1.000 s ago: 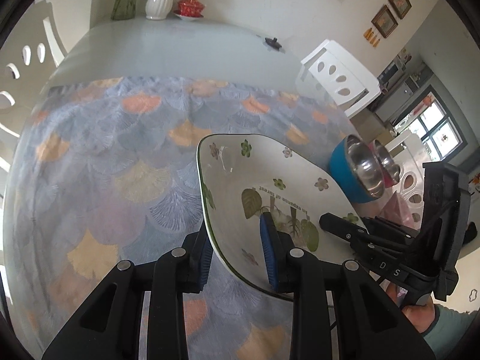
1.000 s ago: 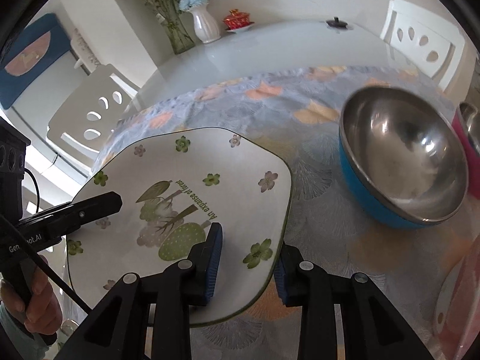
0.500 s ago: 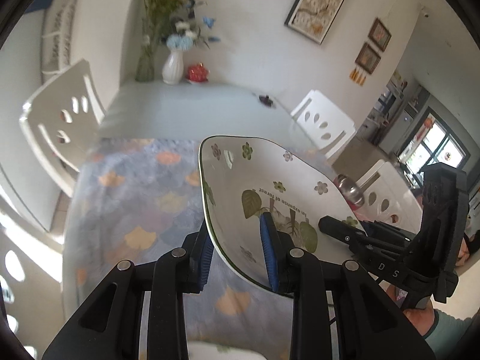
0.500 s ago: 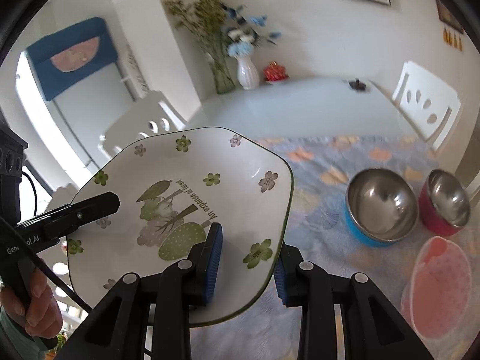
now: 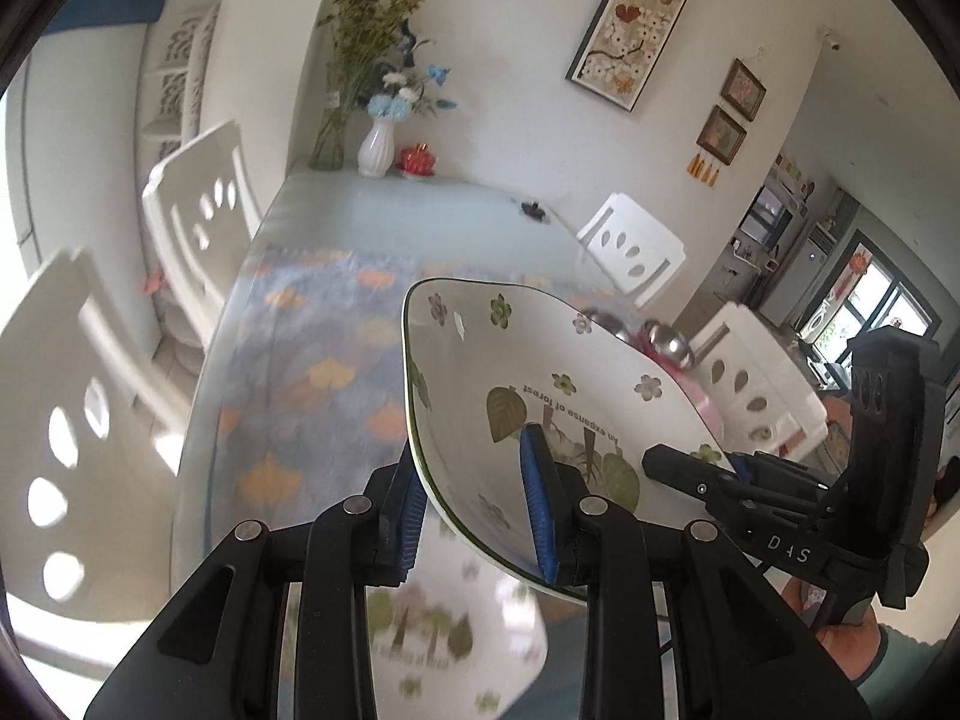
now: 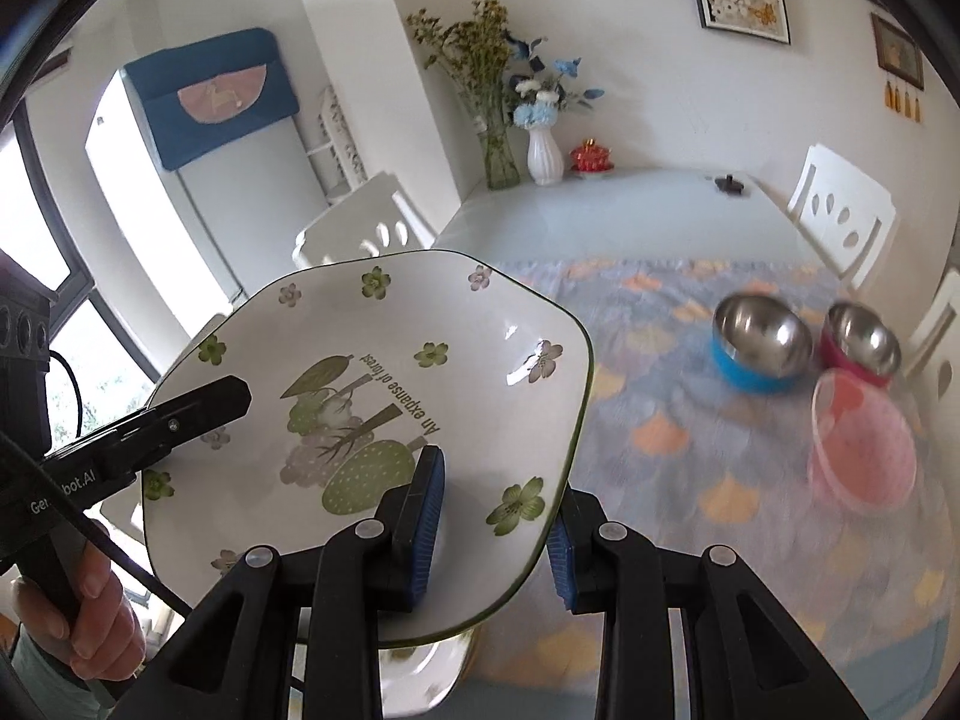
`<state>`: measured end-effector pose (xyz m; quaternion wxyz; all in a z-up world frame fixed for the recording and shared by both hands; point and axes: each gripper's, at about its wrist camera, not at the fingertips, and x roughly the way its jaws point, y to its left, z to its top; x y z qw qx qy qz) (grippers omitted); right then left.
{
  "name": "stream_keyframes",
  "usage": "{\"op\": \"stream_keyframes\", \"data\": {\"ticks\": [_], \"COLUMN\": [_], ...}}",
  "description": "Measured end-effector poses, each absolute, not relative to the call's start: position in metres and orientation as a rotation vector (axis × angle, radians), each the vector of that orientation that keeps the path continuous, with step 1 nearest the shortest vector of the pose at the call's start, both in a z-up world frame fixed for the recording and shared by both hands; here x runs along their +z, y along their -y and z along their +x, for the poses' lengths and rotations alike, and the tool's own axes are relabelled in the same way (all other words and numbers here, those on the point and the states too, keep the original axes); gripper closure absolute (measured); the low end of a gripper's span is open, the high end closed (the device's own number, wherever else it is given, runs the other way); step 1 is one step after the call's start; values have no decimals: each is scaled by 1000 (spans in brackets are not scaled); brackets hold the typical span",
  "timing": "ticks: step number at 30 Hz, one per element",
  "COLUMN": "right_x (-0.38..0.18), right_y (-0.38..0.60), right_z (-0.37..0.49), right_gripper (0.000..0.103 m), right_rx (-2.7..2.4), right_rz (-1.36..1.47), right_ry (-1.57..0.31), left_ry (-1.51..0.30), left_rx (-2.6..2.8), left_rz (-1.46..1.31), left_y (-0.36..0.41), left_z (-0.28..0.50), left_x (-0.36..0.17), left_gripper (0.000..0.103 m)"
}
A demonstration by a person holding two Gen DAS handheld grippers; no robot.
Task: Organize plates and bowls
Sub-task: 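Carry the hexagonal plate over the plate stack and lower it on top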
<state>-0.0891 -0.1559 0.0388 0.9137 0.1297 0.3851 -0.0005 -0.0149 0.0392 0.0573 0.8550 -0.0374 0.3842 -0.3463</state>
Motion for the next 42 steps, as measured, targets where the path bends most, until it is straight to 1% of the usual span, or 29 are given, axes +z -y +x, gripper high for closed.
{"op": "stream_keyframes", "data": {"ticks": [8, 16, 30, 37, 39, 42], "right_x": [-14, -55, -75, -85, -88, -85], "right_y": [106, 85, 70, 71, 74, 78], "right_z": [-132, -150, -145, -134, -131, -127], "right_gripper": [73, 73, 73, 73, 73, 73], "right_rx": [13, 16, -22, -54, -59, -72], "right_rz": [289, 284, 190, 189, 194, 199], "right_ry": [-898, -999, -1062, -1105, -1121, -1106], "left_ry": [-895, -972, -1019, -1039, -1040, -1039], "left_rx": [-679, -652, -648, -637, -635, -622], "left_rz": [-94, -120, -144, -131, -134, -135], "left_y": [-83, -104, -115, -114, -114, -118], "left_z": [-59, -77, -80, -70, -68, -65], "left_x": [8, -37, -68, -78, -80, -79], "left_gripper": [77, 77, 76, 76, 78, 78]}}
